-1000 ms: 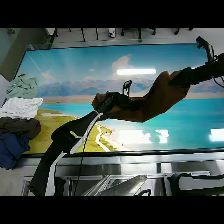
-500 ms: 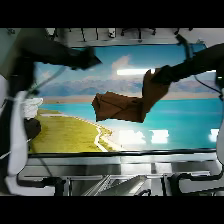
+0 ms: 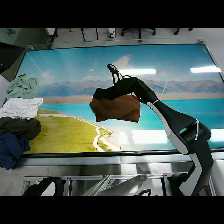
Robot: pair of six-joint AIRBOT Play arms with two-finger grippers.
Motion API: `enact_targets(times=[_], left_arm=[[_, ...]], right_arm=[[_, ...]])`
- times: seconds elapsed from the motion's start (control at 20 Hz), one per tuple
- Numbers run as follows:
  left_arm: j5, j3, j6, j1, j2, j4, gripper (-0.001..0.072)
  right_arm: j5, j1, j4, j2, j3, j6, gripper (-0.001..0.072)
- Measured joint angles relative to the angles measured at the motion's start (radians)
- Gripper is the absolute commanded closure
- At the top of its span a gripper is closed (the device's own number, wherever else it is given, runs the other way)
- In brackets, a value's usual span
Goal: Fold the shirts.
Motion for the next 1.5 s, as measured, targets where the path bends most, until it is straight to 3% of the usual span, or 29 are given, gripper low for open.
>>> enact_targets(times=[0.15,0.25,0.5,0.6,1.0,1.05,1.1,1.15,1.5], left_arm=[[-0.031,-0.061,0.025,0.015,0.044,0.000,0.0692],[-0.042,-0.077,0.032,0.019,0.049,0.000,0.0692],[-0.050,-0.092,0.039,0.021,0.030,-0.001,0.0692],[-0.053,-0.093,0.039,0.021,0.016,-0.006,0.0692],[-0.056,-0.095,0.040,0.021,0.015,-0.023,0.0692],[-0.055,-0.095,0.040,0.021,0.023,-0.024,0.0692],[-0.056,-0.095,0.040,0.021,0.029,-0.024,0.0693],[-0.055,-0.095,0.040,0.021,0.037,-0.026,0.0692],[-0.053,-0.095,0.039,0.021,0.057,-0.030,0.0692]], right_arm=[[-0.074,-0.112,-0.050,0.069,0.005,0.034,0.0089],[-0.175,-0.217,-0.117,0.127,0.005,0.074,0.0011],[-0.409,-0.430,-0.264,0.197,-0.106,0.166,0.0011],[-0.410,-0.458,-0.269,0.197,-0.206,0.172,0.0011],[-0.296,-0.438,-0.006,0.066,-0.390,0.054,0.0013],[-0.288,-0.429,0.018,0.056,-0.393,0.046,0.0085],[-0.279,-0.422,0.030,0.050,-0.393,0.039,0.0477],[-0.266,-0.416,0.026,0.043,-0.391,0.031,0.0677],[-0.262,-0.496,0.061,0.114,-0.303,0.013,0.0688]])
